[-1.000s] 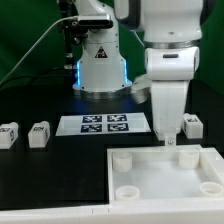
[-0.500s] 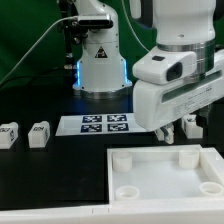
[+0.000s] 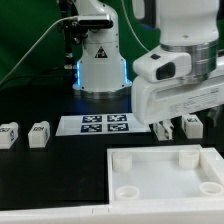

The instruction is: Assemble one leg

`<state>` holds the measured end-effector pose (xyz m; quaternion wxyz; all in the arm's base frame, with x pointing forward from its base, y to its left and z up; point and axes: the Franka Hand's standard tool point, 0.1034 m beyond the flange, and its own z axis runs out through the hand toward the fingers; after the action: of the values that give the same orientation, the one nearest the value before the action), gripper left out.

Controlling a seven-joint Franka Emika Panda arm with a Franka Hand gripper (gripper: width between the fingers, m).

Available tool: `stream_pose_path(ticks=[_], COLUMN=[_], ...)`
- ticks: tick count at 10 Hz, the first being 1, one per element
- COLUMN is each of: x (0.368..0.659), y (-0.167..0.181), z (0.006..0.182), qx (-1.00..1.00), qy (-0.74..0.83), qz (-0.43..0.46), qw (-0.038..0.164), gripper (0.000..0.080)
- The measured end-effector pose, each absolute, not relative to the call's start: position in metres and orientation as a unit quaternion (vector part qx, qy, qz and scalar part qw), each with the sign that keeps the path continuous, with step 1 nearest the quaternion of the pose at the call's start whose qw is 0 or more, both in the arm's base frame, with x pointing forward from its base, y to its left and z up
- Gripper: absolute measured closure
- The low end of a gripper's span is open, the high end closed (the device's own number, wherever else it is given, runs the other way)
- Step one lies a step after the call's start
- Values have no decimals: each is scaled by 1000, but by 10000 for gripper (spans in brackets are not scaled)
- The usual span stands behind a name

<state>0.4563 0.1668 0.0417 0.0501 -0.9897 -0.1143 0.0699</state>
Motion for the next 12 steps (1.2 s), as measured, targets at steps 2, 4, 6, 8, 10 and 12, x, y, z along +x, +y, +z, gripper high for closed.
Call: stream_pose_path(ticks=[2, 4, 6, 8, 10, 12], x=[441, 439, 432, 433, 422, 408], y=[179, 180, 174, 176, 183, 189], z=[42, 37, 36, 31, 25, 19], qx=[-984, -956, -921, -890, -890, -887], qy=[-94, -68, -71, -74, -57, -61], qz=[150, 286, 384, 450, 453, 458], qw=[37, 25, 17, 16, 4, -2], gripper=[150, 150, 150, 150, 150, 150])
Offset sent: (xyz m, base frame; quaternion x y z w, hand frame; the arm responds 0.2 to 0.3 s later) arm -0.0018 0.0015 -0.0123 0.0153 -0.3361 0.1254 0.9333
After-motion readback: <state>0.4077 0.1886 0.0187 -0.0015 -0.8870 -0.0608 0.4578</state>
